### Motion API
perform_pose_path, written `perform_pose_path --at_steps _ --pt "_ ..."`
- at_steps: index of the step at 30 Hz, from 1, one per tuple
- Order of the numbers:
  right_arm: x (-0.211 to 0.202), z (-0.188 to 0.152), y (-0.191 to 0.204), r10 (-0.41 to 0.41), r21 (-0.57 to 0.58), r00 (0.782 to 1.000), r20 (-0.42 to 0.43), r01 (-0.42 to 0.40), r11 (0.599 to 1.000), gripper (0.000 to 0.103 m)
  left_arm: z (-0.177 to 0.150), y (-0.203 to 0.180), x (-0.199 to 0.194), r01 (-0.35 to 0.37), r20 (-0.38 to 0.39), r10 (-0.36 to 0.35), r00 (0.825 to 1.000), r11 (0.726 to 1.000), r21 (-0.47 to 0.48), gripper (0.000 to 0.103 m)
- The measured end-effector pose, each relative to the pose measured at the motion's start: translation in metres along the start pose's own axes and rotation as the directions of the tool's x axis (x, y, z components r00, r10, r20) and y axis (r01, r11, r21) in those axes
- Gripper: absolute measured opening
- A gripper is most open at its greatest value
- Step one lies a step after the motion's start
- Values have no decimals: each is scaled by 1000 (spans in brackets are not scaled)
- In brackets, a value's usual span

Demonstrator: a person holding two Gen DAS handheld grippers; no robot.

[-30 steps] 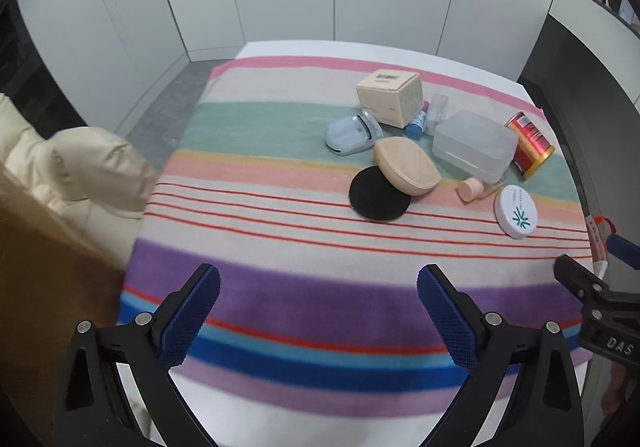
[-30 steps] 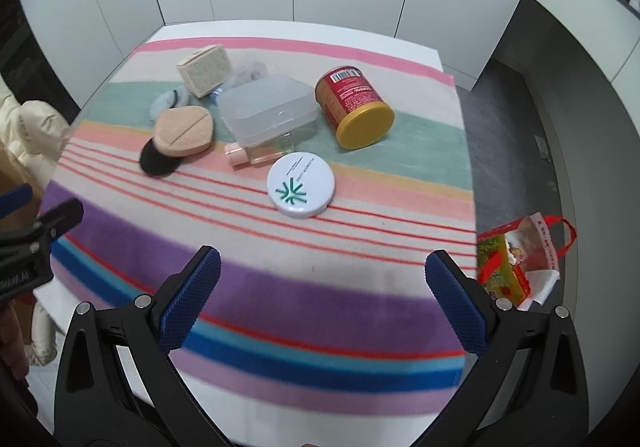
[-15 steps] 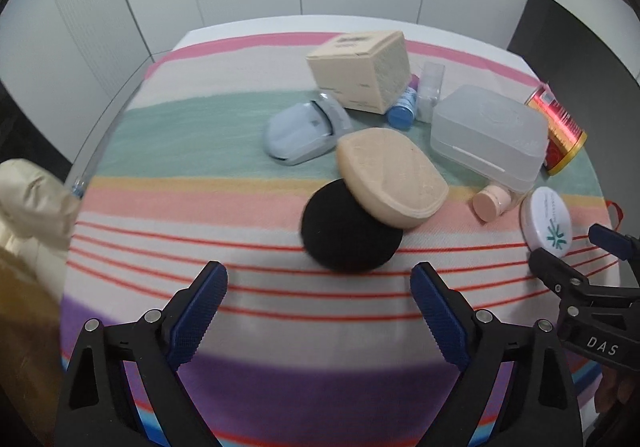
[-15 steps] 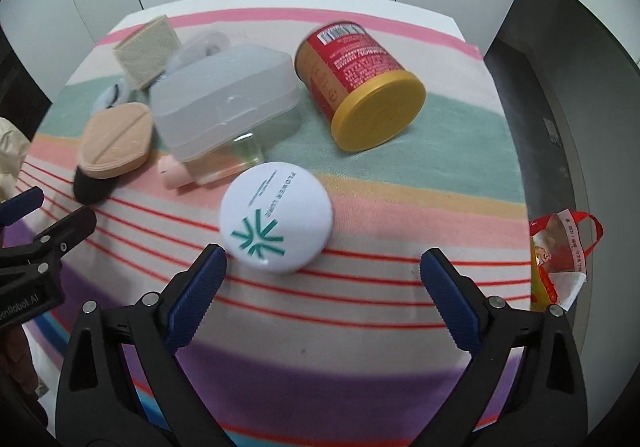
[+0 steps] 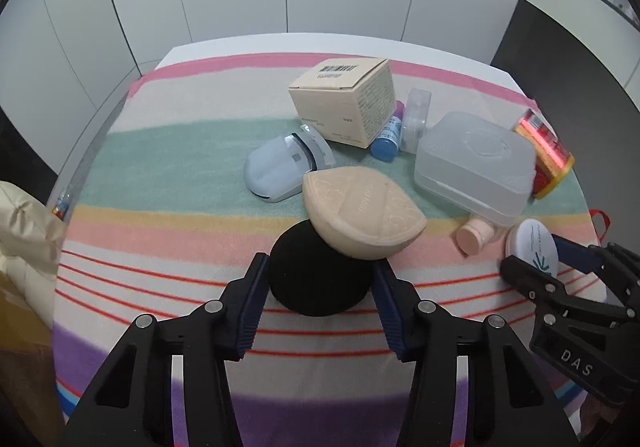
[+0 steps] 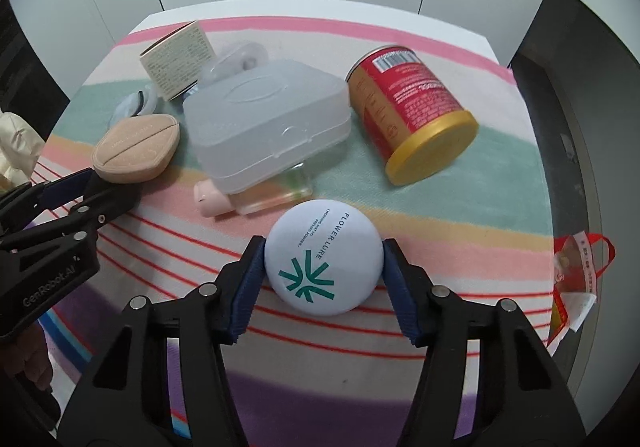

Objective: Organize objects
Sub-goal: 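Grasp the white round compact with the right tool while the left tool grasps the black sponge, then carry the black sponge and white compact toward the cardboard box with both tools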

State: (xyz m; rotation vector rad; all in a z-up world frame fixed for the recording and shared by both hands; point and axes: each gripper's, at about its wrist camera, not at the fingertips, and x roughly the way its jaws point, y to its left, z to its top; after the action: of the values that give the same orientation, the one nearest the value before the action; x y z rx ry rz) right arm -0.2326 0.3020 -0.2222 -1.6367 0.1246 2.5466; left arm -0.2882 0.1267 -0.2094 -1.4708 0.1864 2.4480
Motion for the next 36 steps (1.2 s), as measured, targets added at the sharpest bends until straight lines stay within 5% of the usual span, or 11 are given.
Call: perform_pose_path --at_steps 22,36 --pt "-107 -15 17 34 -18 998 53 -33 999 60 -15 -2 -113 1 40 0 999 1000 -26 52" --pt "-200 -43 40 68 -67 990 119 -61 996 60 -54 17 -240 -9 179 30 983 993 -118 52"
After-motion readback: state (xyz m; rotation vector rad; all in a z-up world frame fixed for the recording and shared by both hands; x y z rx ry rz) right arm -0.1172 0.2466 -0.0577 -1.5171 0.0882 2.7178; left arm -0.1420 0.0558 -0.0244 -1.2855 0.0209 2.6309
